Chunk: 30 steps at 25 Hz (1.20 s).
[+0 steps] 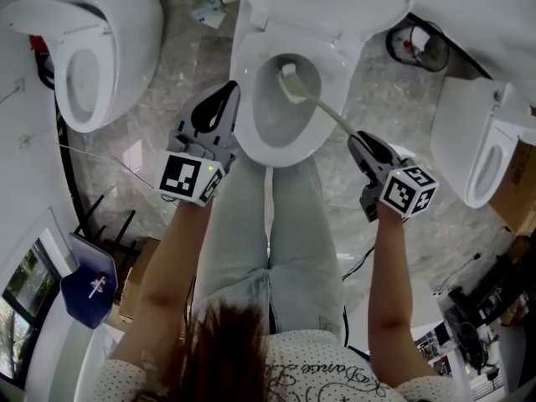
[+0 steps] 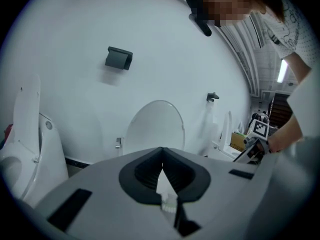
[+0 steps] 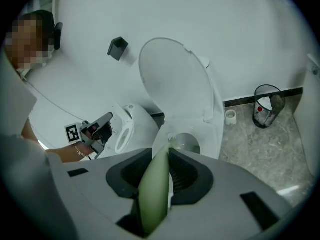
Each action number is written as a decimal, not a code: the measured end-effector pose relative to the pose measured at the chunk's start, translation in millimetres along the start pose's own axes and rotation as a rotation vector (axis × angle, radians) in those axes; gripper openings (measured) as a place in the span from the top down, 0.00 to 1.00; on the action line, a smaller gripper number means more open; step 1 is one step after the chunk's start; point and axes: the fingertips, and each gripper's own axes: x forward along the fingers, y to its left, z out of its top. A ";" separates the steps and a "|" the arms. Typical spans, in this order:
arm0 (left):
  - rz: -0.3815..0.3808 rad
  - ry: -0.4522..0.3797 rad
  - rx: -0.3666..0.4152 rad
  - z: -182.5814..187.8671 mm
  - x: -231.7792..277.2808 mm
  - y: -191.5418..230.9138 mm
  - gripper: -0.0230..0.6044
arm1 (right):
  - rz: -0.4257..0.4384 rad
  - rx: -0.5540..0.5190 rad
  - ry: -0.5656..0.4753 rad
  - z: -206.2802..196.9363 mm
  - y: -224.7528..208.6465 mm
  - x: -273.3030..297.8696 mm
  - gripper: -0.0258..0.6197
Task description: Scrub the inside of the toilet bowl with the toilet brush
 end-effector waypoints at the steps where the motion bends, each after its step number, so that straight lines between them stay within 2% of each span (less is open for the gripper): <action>1: 0.004 -0.001 0.006 5.9 -2.7 -1.5 0.96 | 0.012 0.005 -0.016 3.8 4.3 -4.6 0.78; 5: 0.003 0.005 0.059 28.7 -14.7 -12.0 0.96 | 0.067 0.012 -0.077 22.8 23.5 -23.7 0.78; 12: -0.015 -0.022 0.067 64.2 -31.1 -30.0 0.96 | 0.105 -0.036 -0.136 53.0 50.9 -57.5 0.78; 18: -0.047 -0.061 0.083 100.0 -42.1 -53.5 0.96 | 0.233 0.057 -0.292 91.6 74.4 -97.8 0.78; 30: -0.054 -0.123 0.152 166.2 -71.6 -72.4 0.96 | 0.367 -0.016 -0.528 168.9 138.5 -167.6 0.78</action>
